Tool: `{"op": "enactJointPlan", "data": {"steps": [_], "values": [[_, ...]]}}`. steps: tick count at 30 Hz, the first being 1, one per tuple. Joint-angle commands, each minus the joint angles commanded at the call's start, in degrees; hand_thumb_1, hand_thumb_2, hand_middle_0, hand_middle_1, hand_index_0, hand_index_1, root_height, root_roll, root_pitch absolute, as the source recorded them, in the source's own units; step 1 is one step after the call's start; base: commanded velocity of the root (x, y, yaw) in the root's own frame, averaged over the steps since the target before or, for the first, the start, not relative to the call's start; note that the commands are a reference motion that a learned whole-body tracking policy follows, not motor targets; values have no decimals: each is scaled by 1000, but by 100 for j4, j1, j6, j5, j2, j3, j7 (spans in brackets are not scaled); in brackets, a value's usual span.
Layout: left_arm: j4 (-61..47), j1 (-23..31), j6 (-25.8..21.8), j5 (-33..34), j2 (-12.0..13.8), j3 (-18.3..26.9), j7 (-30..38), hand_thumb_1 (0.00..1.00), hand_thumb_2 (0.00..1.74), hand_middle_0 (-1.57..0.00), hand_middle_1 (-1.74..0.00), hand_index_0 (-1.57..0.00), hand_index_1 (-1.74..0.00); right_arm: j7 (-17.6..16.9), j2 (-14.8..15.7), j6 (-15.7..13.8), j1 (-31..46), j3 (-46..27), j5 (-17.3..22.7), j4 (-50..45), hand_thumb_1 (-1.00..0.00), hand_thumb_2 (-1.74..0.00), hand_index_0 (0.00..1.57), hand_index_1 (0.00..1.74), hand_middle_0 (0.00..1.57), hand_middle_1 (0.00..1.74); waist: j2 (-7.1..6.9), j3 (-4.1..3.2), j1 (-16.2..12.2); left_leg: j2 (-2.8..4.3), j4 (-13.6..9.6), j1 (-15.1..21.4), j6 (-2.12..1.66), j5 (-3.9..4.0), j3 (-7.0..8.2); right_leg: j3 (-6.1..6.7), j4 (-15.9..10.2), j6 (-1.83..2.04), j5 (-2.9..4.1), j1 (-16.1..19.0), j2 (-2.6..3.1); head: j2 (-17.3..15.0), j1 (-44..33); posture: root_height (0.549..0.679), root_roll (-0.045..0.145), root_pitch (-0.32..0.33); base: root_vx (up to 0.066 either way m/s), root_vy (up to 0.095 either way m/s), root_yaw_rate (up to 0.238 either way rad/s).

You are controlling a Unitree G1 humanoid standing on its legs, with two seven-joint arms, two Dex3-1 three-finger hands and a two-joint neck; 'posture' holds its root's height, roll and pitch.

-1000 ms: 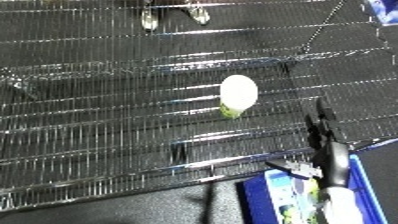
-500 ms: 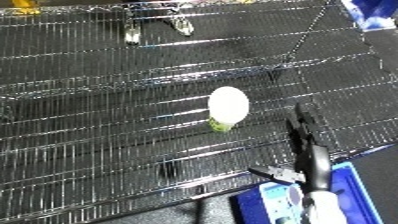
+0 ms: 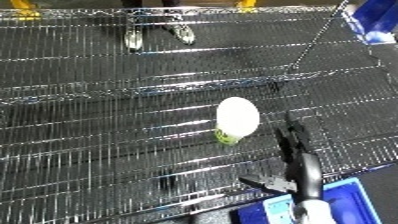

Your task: Pick up the object and place it into the box

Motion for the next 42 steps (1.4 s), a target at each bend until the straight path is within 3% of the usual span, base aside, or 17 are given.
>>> {"op": "enactJointPlan", "data": {"steps": [8, 25, 40, 42], "values": [[-180, 0, -13, -44, 39, -50, 89, 1000, 1740, -1570, -1740, -1570, -1740, -75, -144, -19, -364, 75, 37, 73, 0, 0, 0, 0, 0, 0, 42, 0, 109, -20, 50, -375, 34, 30, -19, -49, 123, -5, 4, -372, 48, 280, 84, 628, 40, 241, -16, -17, 35], [-276, -140, -25, -240, 157, -145, 155, 1000, 1740, -1570, -1740, -1570, -1740, -256, -360, -65, -1236, 424, 83, 616, 0, 0, 0, 0, 0, 0, 200, 0, 261, -77, 252, -760, 77, -17, -49, -62, 350, -21, -26, -787, 2, 594, 258, 621, 40, 278, -13, -1, 18], [-278, -133, -103, -308, 104, -205, 192, 1000, 1740, -1570, -1740, -1570, -1740, -272, -351, -173, -1449, 490, 74, 847, -750, -1305, 1178, 1305, 1178, 1305, 235, 0, 271, -91, 173, -716, 83, 13, -48, -62, 311, -34, -20, -769, 13, 666, 263, 621, 42, 278, -23, 12, -2], [-278, -137, -110, -325, 111, -206, 199, 1000, 1740, -1570, -1740, -1570, -1740, -284, -346, -163, -1452, 504, 75, 878, -750, -1305, 1178, 1305, 1178, 1305, 234, 0, 272, -88, 134, -683, 82, 29, -48, -66, 282, -35, -12, -741, 15, 665, 259, 622, 42, 276, -43, 8, -9]]}}
